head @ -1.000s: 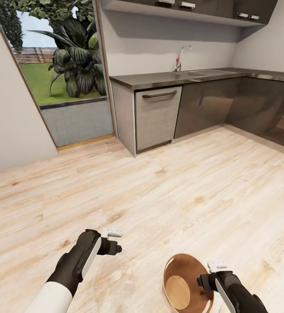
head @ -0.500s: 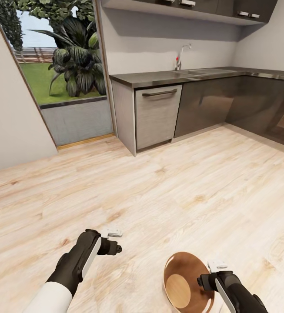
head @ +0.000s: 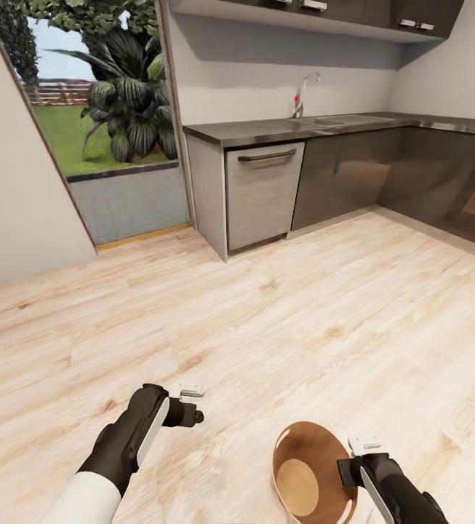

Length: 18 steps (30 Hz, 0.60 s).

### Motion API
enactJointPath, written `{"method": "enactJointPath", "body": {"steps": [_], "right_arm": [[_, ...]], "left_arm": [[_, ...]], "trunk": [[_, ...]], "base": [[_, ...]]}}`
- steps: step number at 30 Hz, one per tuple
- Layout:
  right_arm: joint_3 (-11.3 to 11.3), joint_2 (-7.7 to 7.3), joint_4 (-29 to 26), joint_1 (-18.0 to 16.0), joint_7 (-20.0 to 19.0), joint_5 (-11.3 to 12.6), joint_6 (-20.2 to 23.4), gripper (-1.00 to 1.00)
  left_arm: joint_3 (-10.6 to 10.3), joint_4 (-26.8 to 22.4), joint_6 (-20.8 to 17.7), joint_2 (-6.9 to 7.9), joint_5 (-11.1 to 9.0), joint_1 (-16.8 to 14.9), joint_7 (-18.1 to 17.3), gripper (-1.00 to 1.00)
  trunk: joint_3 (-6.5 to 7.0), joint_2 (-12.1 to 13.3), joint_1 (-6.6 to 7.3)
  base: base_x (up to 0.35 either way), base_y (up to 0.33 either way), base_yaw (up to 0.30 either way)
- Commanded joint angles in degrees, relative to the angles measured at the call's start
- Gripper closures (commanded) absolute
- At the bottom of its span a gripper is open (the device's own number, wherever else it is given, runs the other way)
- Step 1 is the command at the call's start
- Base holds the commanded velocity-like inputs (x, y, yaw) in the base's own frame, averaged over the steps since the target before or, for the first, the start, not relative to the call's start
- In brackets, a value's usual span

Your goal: Put the three can of soda from the living room inside the tash can in the kitchen.

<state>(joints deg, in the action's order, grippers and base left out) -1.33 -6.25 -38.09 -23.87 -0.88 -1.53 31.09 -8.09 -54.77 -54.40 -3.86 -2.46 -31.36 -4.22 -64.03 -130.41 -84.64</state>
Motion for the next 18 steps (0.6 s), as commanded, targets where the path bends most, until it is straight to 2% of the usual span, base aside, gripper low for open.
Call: {"method": "enactJointPath", "body": {"steps": [1,18], "right_arm": [[-0.06,0.05,0.04,0.05,-0.35,1.7,-0.04,1.0],[-0.07,0.05,0.03,0.05,-0.35,1.71,-0.06,1.0]], "left_arm": [[-0.03,0.02,0.02,-0.01,0.0,-0.01,-0.02,-1.0],[-0.59,0.02,0.23,0.11,0.07,-0.03,-0.47,-1.0]], "trunk": [[-0.01,0.0,-0.01],[-0.01,0.0,-0.01]], "base": [[0.0,0.0,0.0],[0.0,0.0,0.0]]}}
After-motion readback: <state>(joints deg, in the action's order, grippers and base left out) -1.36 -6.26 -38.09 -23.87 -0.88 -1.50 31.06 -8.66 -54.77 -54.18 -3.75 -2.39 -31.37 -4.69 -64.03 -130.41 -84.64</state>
